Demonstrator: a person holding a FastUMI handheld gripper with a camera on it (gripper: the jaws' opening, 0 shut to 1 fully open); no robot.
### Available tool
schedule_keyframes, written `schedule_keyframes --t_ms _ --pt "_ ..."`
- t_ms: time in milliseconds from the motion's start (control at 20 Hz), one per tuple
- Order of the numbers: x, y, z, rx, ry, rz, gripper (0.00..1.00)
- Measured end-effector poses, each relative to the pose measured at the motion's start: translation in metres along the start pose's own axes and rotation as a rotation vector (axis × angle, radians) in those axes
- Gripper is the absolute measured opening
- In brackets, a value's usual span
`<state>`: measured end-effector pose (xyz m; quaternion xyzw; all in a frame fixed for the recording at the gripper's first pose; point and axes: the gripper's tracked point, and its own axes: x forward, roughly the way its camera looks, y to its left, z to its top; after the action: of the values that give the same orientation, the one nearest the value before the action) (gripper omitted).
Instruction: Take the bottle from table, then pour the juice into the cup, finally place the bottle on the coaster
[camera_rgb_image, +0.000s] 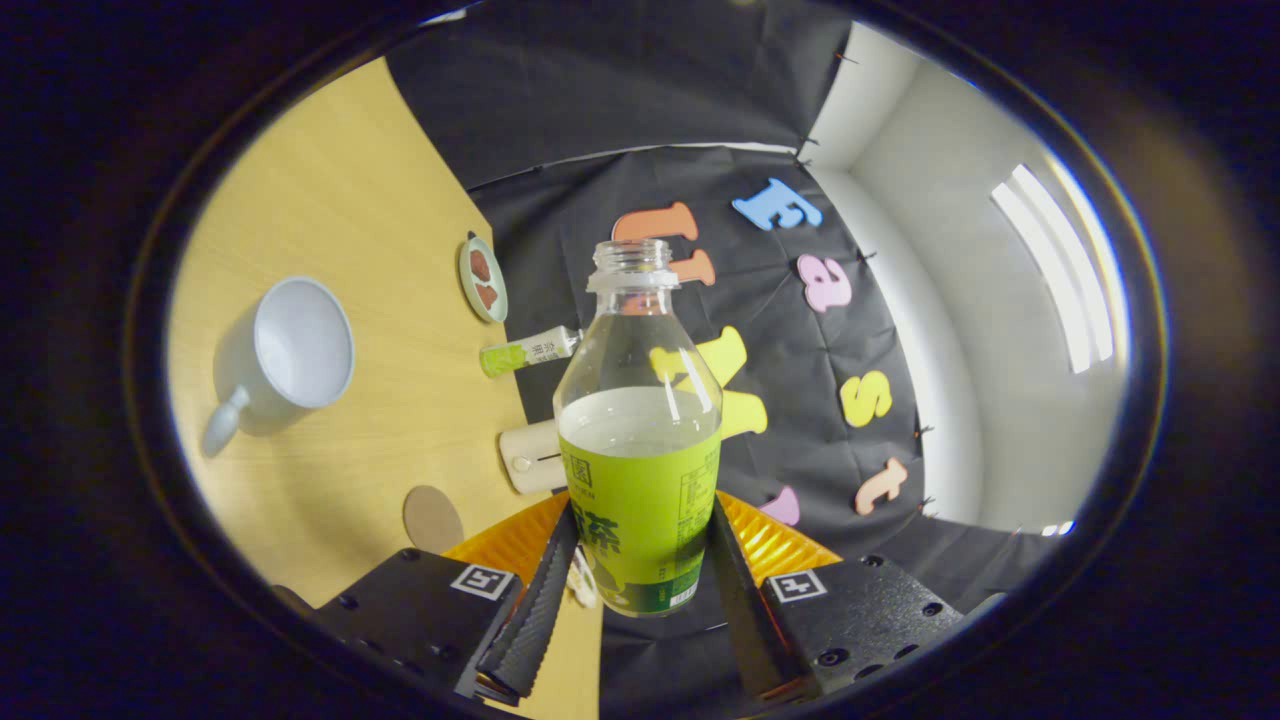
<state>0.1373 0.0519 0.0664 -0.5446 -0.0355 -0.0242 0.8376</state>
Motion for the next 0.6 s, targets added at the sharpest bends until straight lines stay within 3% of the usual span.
schedule_keyframes --t_ms 350,600 --pt "-0.002 -0.011 -0.018 0.312 0.032 0.033 0.78" --pt "0.007 -0.007 -0.026 0.638 0.05 0.138 0.78"
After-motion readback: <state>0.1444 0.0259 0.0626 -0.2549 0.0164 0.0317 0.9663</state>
